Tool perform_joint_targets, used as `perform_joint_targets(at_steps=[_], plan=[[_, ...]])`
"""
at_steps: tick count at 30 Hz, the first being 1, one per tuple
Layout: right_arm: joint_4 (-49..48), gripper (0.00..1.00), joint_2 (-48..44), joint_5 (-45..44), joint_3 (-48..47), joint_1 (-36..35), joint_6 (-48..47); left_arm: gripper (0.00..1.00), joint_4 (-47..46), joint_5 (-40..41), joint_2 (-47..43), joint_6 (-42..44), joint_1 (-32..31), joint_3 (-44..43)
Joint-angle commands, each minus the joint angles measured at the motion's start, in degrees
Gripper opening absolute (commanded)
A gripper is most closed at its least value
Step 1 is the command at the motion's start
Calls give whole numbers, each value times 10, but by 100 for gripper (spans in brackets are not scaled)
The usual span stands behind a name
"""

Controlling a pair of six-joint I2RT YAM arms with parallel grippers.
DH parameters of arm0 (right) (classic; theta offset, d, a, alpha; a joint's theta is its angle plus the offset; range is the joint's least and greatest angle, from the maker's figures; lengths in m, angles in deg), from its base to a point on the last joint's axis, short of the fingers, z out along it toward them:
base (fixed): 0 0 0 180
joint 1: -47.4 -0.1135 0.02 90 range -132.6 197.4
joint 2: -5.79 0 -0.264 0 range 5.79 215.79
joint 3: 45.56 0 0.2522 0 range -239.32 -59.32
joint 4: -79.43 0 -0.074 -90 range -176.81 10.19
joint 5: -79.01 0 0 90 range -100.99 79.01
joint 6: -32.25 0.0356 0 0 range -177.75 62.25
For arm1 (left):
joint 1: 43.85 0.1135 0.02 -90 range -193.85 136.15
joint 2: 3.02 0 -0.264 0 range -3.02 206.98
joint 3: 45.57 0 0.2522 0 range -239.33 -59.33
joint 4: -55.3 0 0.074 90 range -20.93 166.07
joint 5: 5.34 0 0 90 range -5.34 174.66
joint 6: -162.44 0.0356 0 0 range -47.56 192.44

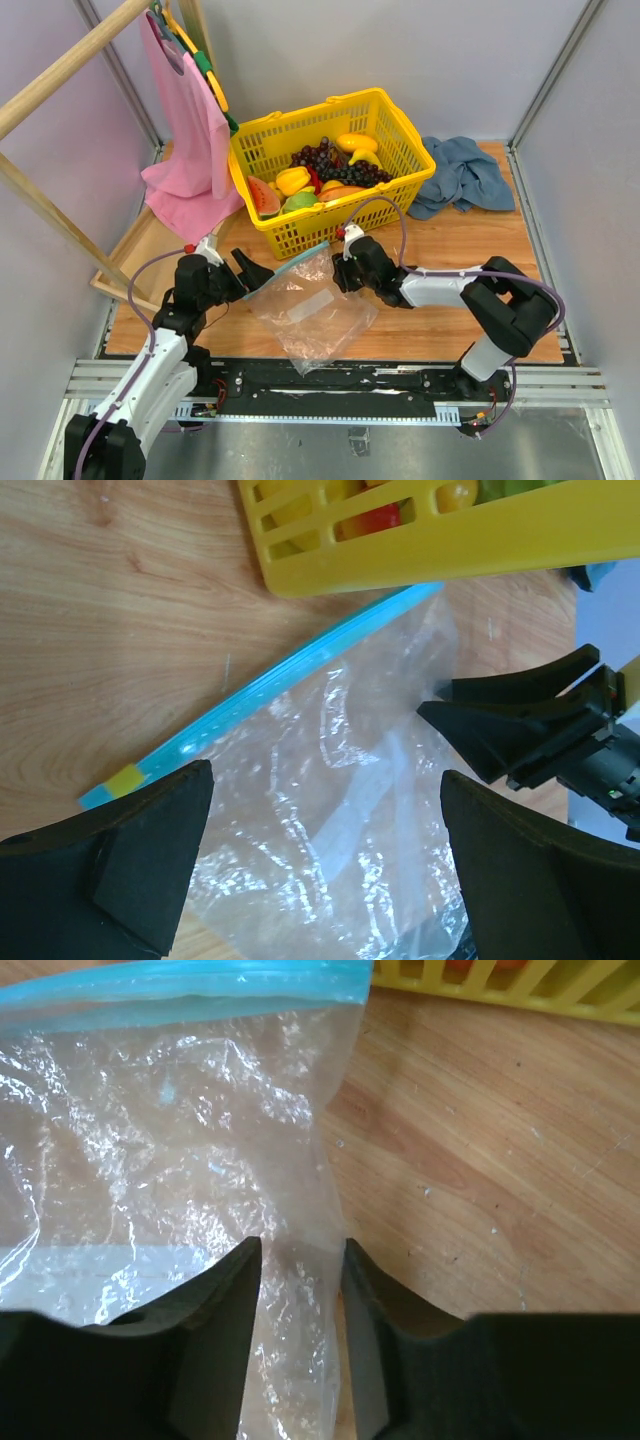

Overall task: Place the food in the zip-top bag and seal the zipper
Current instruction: Pick up the zipper food storage bag at the center of the board.

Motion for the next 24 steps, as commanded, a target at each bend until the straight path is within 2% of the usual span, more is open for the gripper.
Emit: perform_joint_targets(at_steps=[1,6,19,24], plan=[[-26,31,-23,-4,17,-7,-25,99,-50,-47,-4,-2,4,2],[11,2,-81,3,29,-7,-61,99,-50,-74,2,17,4,-23],[94,1,-215,37,17,-7,-183,98,-66,-134,60,62,1,-69],[155,1,-262,57,-14,-8,-236,96,-127,-153,54,53,-5,-56]])
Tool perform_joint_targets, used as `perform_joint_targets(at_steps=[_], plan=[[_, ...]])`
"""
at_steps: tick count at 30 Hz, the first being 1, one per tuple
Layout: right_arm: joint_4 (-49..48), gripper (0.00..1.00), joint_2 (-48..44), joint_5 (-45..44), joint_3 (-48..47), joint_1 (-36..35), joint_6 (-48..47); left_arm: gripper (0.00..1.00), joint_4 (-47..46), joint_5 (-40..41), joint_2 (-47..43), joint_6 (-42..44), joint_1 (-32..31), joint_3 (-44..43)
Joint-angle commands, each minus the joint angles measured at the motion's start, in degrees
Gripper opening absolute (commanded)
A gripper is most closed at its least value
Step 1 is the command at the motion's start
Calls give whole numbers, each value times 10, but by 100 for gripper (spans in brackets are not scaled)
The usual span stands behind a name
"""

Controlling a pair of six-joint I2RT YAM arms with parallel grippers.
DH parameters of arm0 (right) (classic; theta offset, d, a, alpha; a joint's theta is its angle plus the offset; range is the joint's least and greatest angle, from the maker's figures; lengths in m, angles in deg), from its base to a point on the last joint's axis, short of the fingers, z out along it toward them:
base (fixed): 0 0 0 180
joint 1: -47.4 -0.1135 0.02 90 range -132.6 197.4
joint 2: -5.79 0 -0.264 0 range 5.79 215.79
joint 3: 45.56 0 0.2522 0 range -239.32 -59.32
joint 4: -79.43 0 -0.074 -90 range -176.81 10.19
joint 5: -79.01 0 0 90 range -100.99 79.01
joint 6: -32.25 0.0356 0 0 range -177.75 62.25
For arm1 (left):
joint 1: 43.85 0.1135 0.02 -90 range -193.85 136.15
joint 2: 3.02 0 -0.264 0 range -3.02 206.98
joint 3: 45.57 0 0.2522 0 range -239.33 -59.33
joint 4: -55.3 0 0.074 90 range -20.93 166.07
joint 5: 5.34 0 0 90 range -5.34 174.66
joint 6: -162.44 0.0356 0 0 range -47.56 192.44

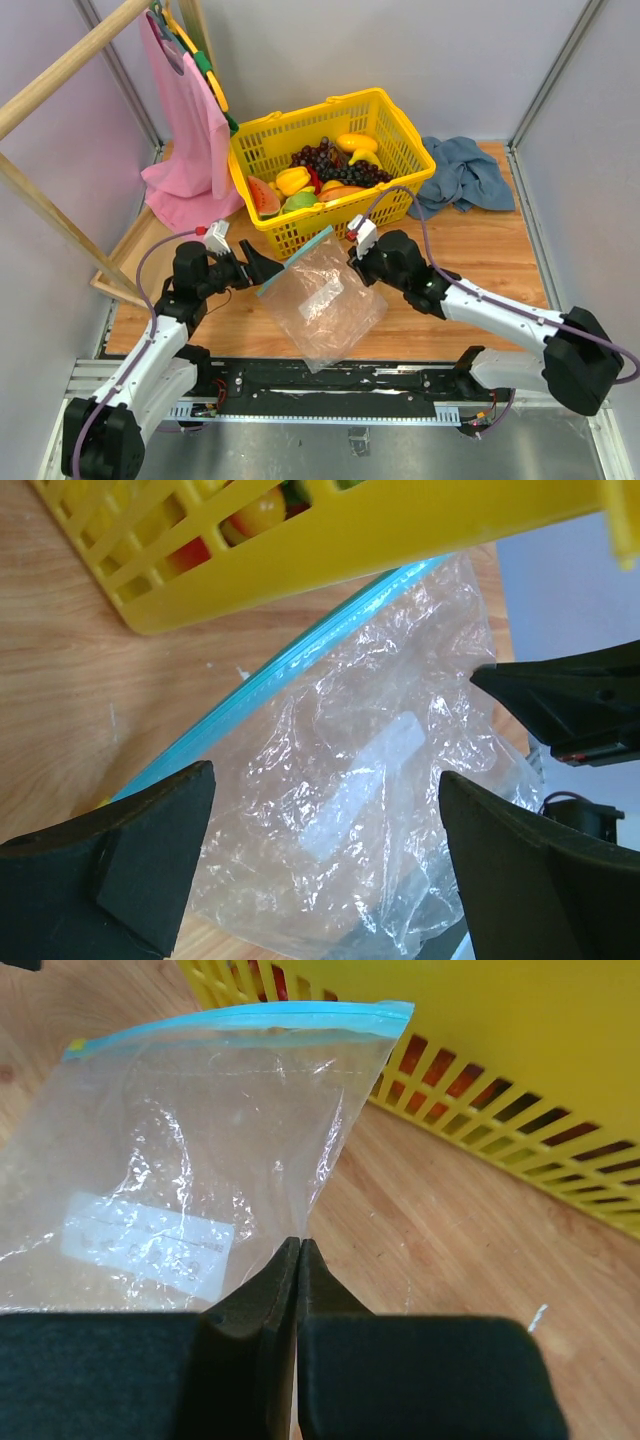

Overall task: Place the food in the zip-top bag and seal the zipper
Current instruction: Pick up the zipper food storage bag at the center of the board, then open the zipper of the food storage bag at the center of the board.

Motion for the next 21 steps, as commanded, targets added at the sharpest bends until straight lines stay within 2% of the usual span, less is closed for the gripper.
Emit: perform_joint_targets(at_steps=[1,10,16,21], plan=[[65,1,-42,28,-36,-8,-73,97,-73,-36,-3,7,-5,-8],[121,1,-83,52,-89,-12,-135,96,-151,-46,14,6,-38,-9],[158,1,-62,83,-158,-11,-170,97,-185,-41,15,1,-38,-8],[166,1,-58,100,-177,-11,-198,96,-227,-35,15,1,-38,6]])
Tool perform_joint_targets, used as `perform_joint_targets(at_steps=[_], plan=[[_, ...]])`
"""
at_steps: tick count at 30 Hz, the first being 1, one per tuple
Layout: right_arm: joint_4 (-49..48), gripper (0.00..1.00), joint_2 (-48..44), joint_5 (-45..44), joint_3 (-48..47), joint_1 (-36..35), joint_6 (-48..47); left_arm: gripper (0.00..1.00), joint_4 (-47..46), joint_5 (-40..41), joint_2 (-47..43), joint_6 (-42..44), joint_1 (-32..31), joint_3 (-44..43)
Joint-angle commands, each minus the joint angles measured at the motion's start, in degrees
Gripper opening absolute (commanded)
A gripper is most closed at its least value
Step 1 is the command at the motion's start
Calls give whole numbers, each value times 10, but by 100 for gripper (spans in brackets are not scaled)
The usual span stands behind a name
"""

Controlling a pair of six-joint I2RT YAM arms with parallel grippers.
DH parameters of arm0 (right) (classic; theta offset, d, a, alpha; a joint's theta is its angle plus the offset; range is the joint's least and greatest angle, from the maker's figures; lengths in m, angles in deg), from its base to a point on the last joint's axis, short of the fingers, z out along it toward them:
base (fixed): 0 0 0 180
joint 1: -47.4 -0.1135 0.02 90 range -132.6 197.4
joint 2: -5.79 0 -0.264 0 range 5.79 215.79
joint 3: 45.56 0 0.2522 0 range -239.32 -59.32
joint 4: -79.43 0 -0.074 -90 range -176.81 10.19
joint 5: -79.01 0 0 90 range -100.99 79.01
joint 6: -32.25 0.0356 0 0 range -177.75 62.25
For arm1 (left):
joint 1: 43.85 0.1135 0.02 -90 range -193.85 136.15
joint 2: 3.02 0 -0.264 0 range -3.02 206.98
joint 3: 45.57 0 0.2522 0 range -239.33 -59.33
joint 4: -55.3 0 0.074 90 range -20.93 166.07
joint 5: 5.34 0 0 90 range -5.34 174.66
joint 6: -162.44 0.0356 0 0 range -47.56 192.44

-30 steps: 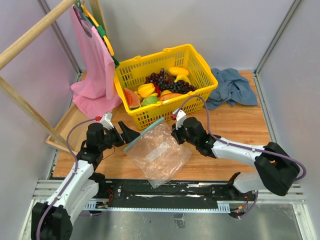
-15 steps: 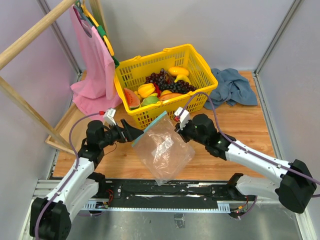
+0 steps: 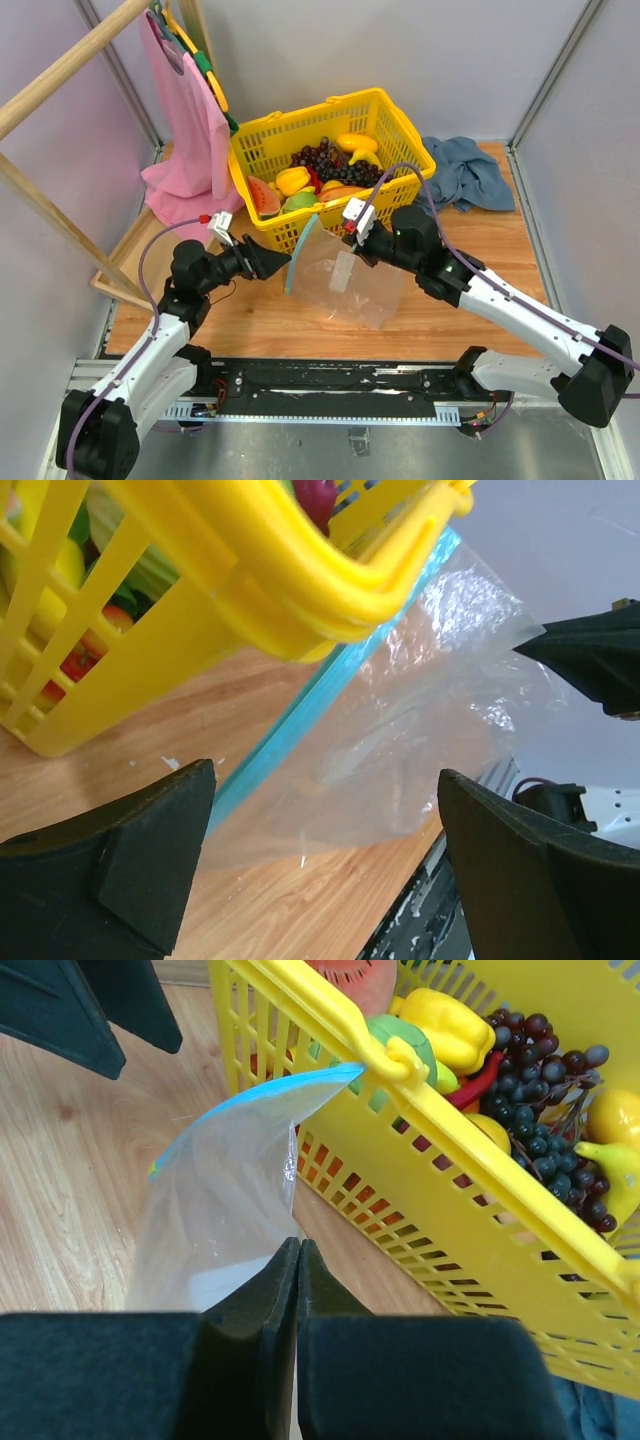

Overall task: Place the food in the zip-top bag and seal the zipper
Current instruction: Open the zipper of the food storage bag at the center of the board.

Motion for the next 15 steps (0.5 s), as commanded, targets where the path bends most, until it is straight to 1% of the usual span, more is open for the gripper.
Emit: perform_joint_targets(at_steps=[1,5,11,15], plan=[[23,1,4,28,-20,-11,-44,95,-80,0,0,-1,-4,12],[29,1,12,40,-23,-11,-48,94,-152,-7,18,-20,-6,38],[36,1,13,65,-20,-12,-43,94,-206,-10,56,-13,-18,56],[37,1,4,65,-15,-12,-44,94,-231,-15,79,-7,-26,62]])
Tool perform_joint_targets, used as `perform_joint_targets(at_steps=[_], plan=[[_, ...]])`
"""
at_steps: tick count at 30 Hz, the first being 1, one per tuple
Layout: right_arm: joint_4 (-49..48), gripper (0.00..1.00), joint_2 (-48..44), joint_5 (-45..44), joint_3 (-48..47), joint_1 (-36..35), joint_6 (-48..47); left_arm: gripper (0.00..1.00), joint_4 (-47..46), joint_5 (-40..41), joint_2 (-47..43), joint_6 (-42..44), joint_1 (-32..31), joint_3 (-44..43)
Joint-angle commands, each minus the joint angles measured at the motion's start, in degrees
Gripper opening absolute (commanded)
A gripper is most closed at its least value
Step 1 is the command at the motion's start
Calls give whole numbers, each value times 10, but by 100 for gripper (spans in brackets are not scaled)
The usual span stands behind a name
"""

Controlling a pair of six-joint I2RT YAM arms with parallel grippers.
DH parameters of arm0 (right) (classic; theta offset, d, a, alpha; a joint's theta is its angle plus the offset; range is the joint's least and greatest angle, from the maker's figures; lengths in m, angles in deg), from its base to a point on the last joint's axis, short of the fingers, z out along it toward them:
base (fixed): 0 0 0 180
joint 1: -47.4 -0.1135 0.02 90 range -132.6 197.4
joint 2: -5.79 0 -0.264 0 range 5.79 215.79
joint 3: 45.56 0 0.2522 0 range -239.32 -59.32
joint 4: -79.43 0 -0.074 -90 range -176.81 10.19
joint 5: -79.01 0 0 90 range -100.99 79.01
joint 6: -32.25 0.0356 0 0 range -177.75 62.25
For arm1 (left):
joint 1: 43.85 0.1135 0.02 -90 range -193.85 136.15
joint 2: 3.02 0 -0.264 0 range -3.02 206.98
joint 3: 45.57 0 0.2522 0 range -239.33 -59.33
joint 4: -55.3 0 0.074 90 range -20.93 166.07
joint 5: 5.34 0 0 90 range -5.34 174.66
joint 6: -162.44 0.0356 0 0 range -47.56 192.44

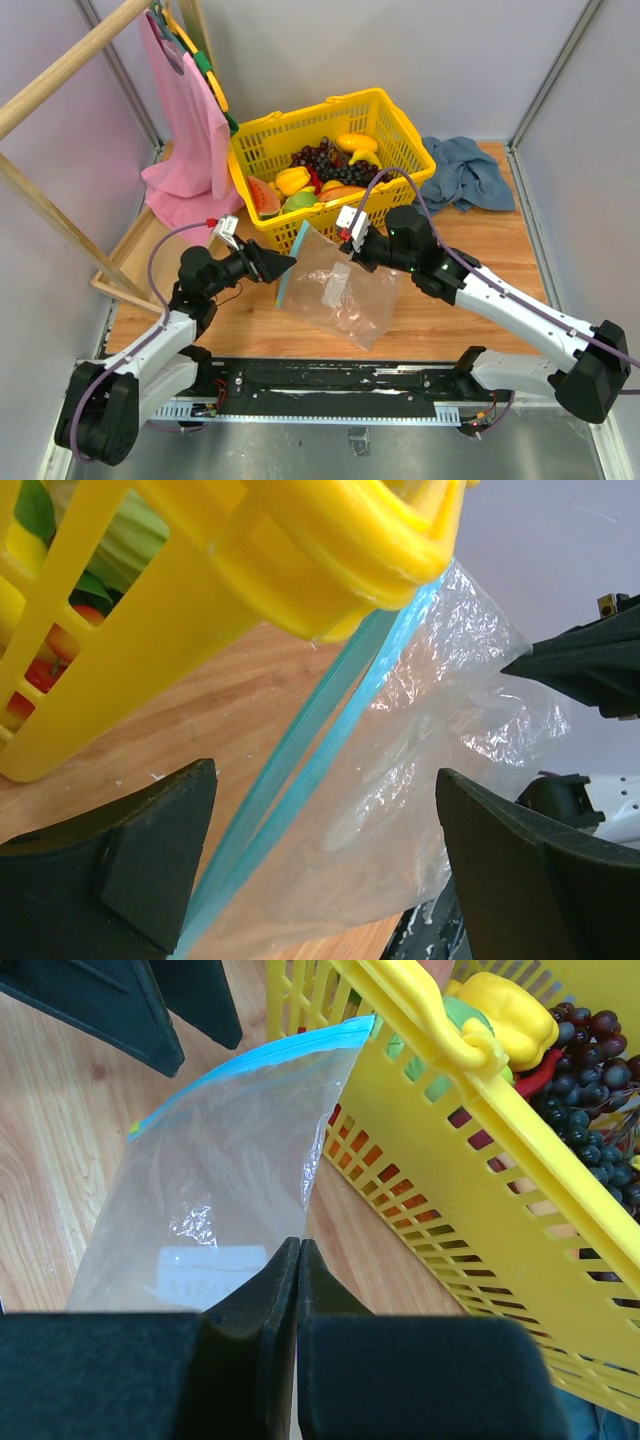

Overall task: Place the food in the zip-top bag and seal the zipper
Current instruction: Open the zipper of the food storage bag at the center of the board.

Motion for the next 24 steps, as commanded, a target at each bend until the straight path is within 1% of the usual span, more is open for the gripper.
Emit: perform_joint_targets(at_steps=[1,6,9,11,13,15,19,24], plan=[[6,1,-14,15,-8,-12,-6,93,-74,-17,22,7,-11,9],[0,1,-18,16,-6,-12,-6,88,-99,-30,36,8,-31,9],[-1,1,-18,18,-7,-13,-6,83,-104,-28,52,12,-39,7],[-3,1,-20,14,-6,-12,-7,78,-107,-36,64,11,-43,3],[-5,1,-21,7,-3,-12,-7,71,-111,-42,66,8,-45,1],[-6,1,-21,-4,-1,-12,-9,66,-110,-42,56,6,-46,4],[-8,1,-19,-26,2,-12,-11,55,-78,-35,19,20,-46,7],[-11,1,-14,-42,2,-12,-13,47,-77,-54,4,12,-48,14]])
